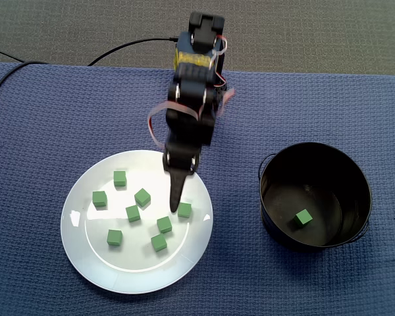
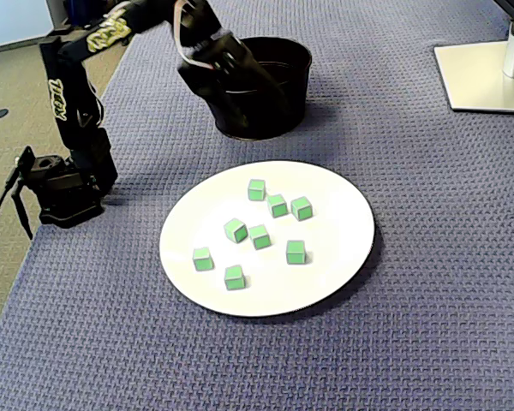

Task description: Pick up the items on the white plate and put them in the black container.

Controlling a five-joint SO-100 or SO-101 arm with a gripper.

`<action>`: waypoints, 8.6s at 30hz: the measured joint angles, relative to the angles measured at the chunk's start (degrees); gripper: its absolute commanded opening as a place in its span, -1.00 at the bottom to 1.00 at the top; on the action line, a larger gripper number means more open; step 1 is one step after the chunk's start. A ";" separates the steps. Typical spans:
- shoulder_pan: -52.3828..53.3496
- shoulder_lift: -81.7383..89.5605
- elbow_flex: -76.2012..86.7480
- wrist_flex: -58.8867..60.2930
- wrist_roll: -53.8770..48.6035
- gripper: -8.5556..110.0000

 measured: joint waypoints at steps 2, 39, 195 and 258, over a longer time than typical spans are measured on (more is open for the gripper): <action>-0.18 -5.27 -0.09 -0.09 0.88 -0.41; 0.18 -26.37 -0.44 1.85 1.58 -0.52; 32.70 -13.54 23.47 -20.92 -47.99 -0.80; -45.26 -15.03 6.68 -24.70 -31.99 -0.76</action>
